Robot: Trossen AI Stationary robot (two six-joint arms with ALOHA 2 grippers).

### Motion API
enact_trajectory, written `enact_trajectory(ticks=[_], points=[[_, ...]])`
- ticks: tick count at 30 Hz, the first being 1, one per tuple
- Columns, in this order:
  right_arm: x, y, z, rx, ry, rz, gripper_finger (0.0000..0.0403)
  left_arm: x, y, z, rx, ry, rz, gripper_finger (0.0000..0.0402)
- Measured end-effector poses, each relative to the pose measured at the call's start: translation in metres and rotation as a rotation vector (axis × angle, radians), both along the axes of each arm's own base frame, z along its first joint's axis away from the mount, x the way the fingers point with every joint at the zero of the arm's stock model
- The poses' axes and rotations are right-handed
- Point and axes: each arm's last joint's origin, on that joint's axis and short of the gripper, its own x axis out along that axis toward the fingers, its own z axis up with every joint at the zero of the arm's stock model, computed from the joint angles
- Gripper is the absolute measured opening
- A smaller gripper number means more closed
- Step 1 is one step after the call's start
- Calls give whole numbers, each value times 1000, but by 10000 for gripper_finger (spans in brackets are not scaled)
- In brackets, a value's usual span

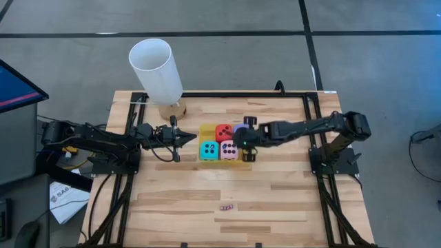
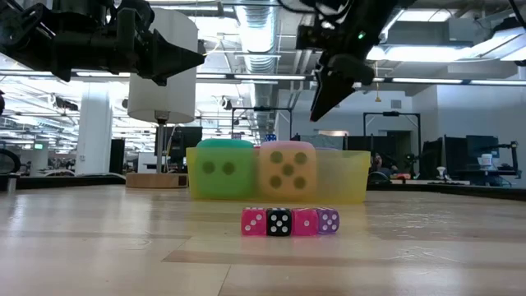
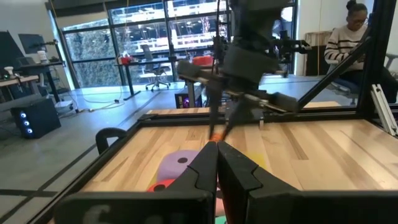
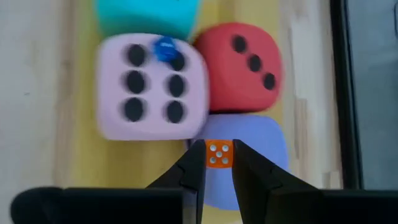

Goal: Pick & Place Dice
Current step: Put the orange dice into the yellow bin

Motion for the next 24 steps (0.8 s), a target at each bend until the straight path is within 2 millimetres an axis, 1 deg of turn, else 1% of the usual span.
enact_trajectory(ticks=[4, 6, 9, 11, 13, 16, 24], points=[[3, -14, 2, 38, -54, -64, 56, 0, 0, 0, 0, 1, 0, 0], [7, -17, 4, 54, -100, -77, 56, 0, 0, 0, 0, 1, 0, 0], [14, -18, 4, 138, -171, -78, 56, 0, 0, 0, 1, -4, 0, 0], [16, -17, 3, 201, -194, -77, 56, 0, 0, 1, 1, -13, 0, 0], [20, -13, 2, 227, -217, -68, 56, 0, 0, 1, 1, -15, 0, 0], [19, -7, -3, 229, -183, -56, 56, 0, 0, 2, -5, -17, -1, 0], [24, 2, 3, 228, -250, -21, 56, 0, 0, 2, -41, -23, -3, 0]])
